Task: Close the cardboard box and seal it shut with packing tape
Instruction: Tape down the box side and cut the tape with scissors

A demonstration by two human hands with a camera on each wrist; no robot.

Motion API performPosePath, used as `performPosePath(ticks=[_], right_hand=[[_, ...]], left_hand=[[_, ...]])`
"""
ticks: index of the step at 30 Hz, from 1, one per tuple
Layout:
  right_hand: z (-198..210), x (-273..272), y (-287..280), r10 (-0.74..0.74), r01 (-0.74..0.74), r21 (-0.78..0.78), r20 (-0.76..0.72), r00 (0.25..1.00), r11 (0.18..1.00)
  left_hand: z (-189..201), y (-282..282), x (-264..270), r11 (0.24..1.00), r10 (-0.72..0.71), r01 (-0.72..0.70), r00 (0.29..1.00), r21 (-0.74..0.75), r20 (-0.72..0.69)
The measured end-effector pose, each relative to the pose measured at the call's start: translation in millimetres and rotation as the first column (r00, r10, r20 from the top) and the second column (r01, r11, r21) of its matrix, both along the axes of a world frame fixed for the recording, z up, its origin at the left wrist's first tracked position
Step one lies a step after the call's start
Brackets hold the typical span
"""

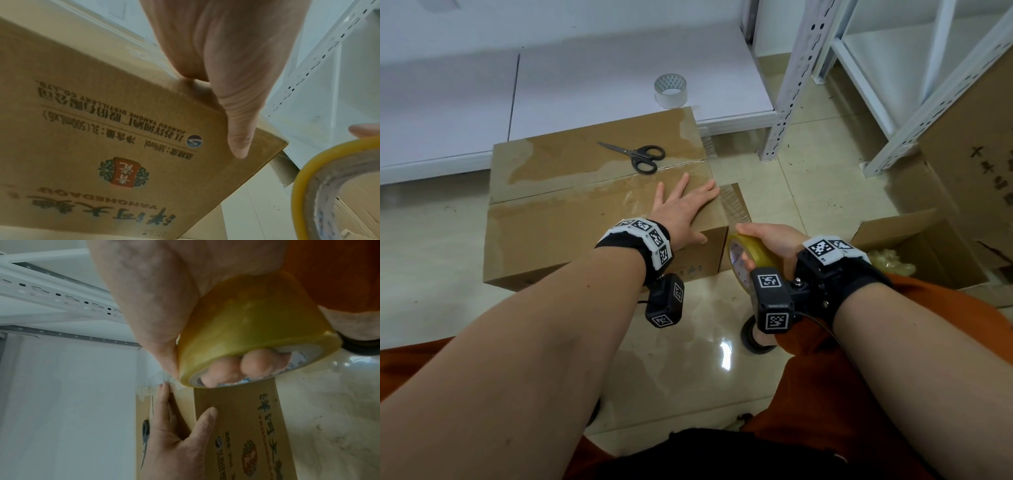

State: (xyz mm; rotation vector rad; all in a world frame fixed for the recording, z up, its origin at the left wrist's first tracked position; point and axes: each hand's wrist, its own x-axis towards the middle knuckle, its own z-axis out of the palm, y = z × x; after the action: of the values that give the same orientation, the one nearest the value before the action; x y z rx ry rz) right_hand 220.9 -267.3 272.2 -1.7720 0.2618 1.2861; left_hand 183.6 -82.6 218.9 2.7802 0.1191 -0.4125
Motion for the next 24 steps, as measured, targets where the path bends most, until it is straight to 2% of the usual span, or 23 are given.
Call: performPosePath(ticks=[8, 14, 24], right_hand=[[-7, -1, 0, 0.036, -0.036, -0.037, 0.009, 0.999, 0.999], [-10, -5, -1, 0.002, -0.004, -0.041, -0.039, 0.999, 0.999], [-28, -7, 2, -0.023, 0.020, -0.056, -0.038, 0.999, 0.998]], left_hand=[[0, -2, -2, 1.000, 0.001, -0.001, 1.000, -0.001, 0.011], [1, -2, -1, 1.000, 0.003, -0.003, 1.000, 0.005, 0.004], [0, -3, -3, 0.998, -0.028, 0.028, 1.000, 0.047, 0.003]])
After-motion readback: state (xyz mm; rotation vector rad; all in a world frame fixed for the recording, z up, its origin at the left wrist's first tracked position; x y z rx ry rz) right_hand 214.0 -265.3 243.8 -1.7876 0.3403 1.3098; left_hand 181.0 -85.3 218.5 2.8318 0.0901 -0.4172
